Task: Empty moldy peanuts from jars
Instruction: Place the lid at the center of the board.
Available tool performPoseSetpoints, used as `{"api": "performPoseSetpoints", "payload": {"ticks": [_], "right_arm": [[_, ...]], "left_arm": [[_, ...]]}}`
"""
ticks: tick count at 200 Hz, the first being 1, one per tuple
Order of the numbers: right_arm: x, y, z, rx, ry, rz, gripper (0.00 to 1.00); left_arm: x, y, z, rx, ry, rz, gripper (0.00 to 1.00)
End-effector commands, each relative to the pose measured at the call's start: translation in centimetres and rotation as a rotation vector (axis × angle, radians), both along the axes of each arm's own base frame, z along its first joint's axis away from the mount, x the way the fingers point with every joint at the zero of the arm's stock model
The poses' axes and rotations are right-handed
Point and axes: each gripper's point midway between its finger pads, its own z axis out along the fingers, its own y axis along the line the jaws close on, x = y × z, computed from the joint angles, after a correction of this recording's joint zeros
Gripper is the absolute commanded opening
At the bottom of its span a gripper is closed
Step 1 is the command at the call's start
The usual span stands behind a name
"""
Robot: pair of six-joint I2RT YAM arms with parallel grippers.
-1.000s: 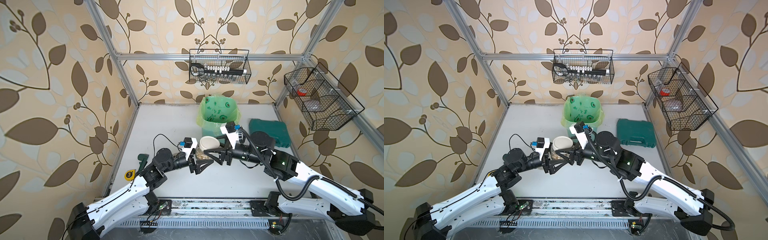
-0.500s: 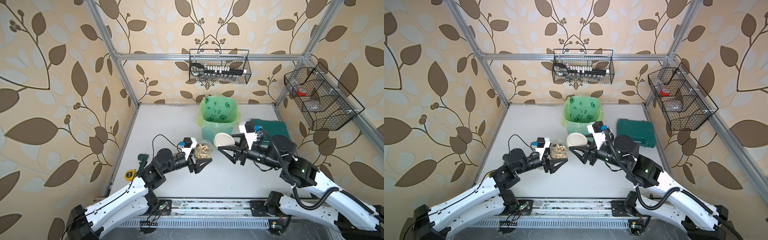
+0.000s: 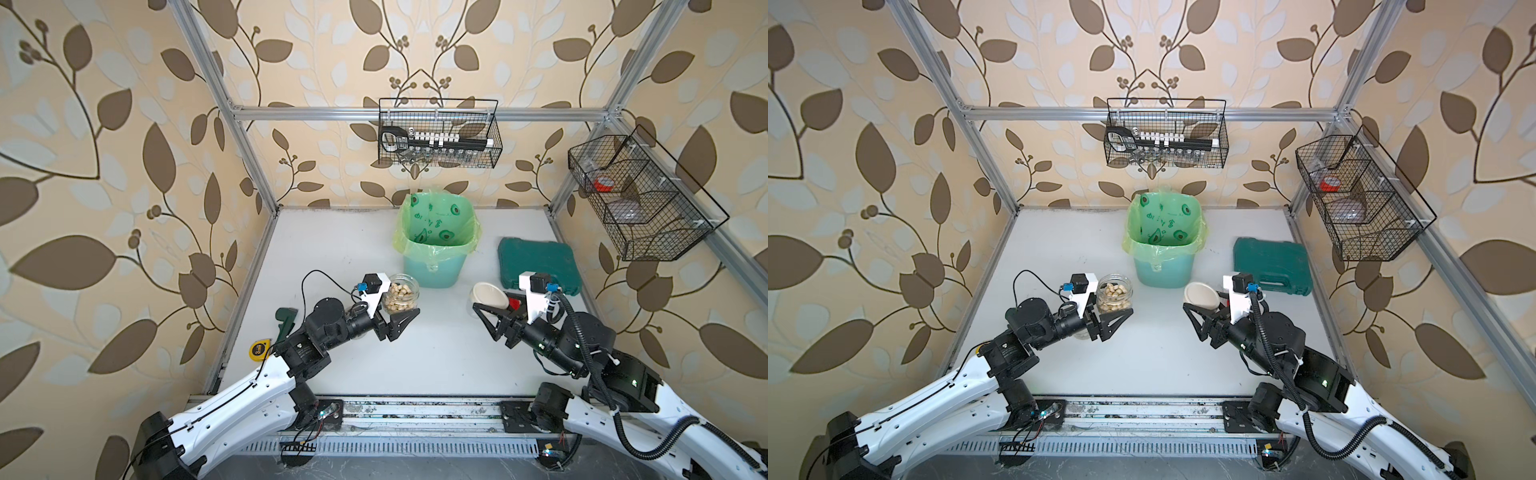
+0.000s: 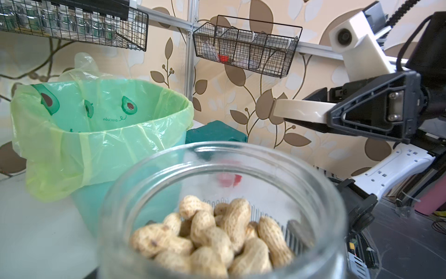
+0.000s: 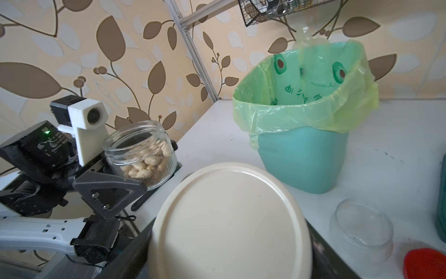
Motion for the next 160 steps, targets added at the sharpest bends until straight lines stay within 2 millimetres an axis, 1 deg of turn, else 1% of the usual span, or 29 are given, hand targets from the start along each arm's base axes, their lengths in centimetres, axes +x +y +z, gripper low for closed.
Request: {"api": "performPoseSetpoints", "payload": {"ticks": [1,29,54,67,74,84,120,160], "right_arm": [[0.5,-2.4,-3.0,-0.029,0.046,-0.124,0.39],[0.8,-4.6,-5.2,-0.087,0.083,-0.23,0.39],[1.0,-6.6,-6.6,-0.124,0.114,-0.333,0.39],[1.1,-6.9,-7.2,-0.108,0.12,-0.357,0.39],[1.1,-6.9,-7.6,-0.091,0.126,-0.364,0.38],[1.2,-6.7,-8.8,-0.073,0.148,-0.37,0.38],[1.7,-5.5,-13.8,-0.007,0.229,-0.388,0.37],[2.3,-4.6,-19.3,0.067,0.298,-0.427,0.39]], "left_arm": [[0.3,0.6,1.9,-0.036,-0.072,0.034,0.0],[0.1,1.1,1.4,-0.032,-0.068,0.047,0.0],[0.0,1.6,1.7,-0.035,-0.082,0.064,0.0],[0.0,1.7,1.6,-0.032,-0.084,0.068,0.0],[0.1,1.7,1.5,-0.03,-0.084,0.071,0.0],[0.1,1.7,1.4,-0.029,-0.085,0.073,0.0],[-0.2,2.0,1.7,-0.037,-0.093,0.072,0.0],[-0.7,2.9,2.0,-0.053,-0.11,0.091,0.0]]}}
